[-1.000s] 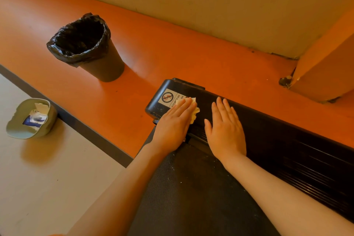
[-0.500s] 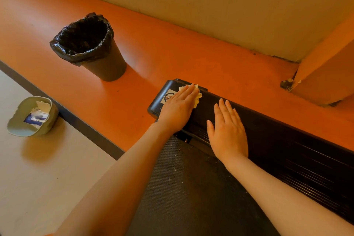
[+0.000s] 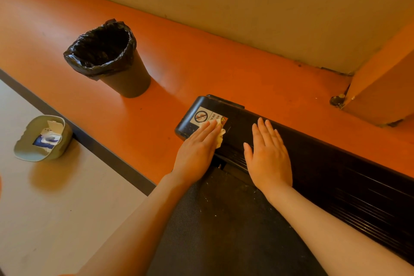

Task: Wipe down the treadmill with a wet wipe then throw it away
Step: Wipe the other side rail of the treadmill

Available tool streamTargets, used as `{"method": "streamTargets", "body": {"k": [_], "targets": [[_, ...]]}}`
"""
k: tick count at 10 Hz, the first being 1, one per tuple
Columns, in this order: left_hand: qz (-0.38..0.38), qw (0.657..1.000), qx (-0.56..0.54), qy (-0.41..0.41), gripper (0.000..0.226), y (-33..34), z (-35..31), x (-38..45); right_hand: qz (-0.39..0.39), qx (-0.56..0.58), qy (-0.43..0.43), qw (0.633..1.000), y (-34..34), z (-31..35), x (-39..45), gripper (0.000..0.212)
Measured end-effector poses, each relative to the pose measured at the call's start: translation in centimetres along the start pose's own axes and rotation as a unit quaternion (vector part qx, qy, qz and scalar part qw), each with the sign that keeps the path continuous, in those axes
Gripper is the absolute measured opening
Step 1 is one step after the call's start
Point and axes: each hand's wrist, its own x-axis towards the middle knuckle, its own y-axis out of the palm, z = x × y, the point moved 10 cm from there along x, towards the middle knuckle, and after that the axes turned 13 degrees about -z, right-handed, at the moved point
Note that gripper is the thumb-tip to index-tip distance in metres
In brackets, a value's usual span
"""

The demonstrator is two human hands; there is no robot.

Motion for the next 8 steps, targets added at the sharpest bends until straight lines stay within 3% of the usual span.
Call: {"method": "streamTargets", "body": {"k": [5,7,8], "targets": [[0.014,0.995,0.002,-0.101,0.048,1.0,2.3,3.3,-0.006,0.005,0.000,1.000,0.1,-0.1,0.0,0.055],[0.048,0.999,0.018,-0.018,0.048,0.4,1.4,2.3,-0.019,0.001,0.001,1.000,0.0,-0.2,0.0,0.054],[0.047,0.997,0.054,-0.034,0.051,0.5,3.4,3.2,-0.018,0.002,0.001,1.000,0.0,-0.2,0.0,0.054]]}}
